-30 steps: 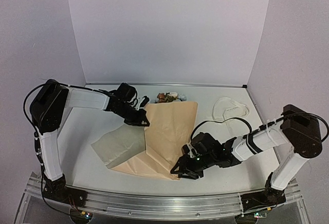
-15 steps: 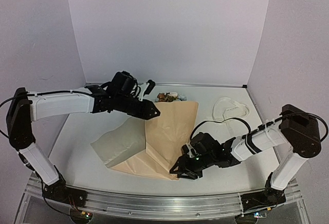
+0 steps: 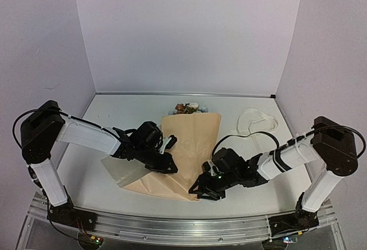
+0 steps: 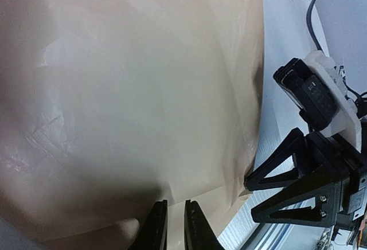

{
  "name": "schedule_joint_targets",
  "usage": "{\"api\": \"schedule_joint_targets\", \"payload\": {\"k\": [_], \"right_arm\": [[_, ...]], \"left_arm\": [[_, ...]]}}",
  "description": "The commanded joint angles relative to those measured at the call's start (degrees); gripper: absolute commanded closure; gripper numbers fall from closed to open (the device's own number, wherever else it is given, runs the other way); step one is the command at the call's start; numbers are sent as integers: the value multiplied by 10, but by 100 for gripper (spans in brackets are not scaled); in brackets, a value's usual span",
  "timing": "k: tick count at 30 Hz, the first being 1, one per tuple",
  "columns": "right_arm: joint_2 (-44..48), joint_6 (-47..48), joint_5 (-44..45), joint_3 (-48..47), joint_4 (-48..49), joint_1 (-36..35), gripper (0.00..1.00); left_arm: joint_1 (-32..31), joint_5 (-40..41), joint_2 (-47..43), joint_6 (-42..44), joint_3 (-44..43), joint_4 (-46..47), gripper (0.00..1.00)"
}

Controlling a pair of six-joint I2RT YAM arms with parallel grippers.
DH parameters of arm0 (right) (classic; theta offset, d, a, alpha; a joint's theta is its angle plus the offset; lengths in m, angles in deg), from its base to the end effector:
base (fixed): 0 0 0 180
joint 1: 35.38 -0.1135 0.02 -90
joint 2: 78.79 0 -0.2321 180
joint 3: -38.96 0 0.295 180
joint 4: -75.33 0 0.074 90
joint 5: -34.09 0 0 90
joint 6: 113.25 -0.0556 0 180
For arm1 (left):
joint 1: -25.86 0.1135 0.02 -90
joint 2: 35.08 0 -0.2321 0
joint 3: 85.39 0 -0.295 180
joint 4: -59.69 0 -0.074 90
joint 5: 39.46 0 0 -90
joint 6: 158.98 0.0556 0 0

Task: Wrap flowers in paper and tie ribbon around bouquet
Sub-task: Fold the wrapping paper along the fold line into a two-thirds folded shape.

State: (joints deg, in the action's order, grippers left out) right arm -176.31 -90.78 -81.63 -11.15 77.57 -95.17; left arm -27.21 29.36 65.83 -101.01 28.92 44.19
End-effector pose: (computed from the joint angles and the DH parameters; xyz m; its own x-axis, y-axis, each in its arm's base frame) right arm 0.1490 0.3038 0.0384 -0.9981 -0.0597 0.0150 -0.0266 0.6386 0.7691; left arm 0.2150 -0.3195 0.0739 -0.8625 0.3244 -0.3884 0.5018 0.6481 -0.5729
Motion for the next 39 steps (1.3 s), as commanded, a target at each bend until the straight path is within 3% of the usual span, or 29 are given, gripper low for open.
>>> {"api": "schedule_joint_targets", "payload": {"k": [1, 14, 39], "right_arm": [[-22, -13, 27, -5, -41, -8, 56], [-8, 7, 67, -34, -59, -8, 53], [27, 33, 79, -78, -86, 48, 48]], "left_arm": [[2, 7, 11, -26, 15, 47, 89], [2, 46, 45, -32, 45, 13, 100], [2, 61, 47, -18, 38, -18, 100]]}}
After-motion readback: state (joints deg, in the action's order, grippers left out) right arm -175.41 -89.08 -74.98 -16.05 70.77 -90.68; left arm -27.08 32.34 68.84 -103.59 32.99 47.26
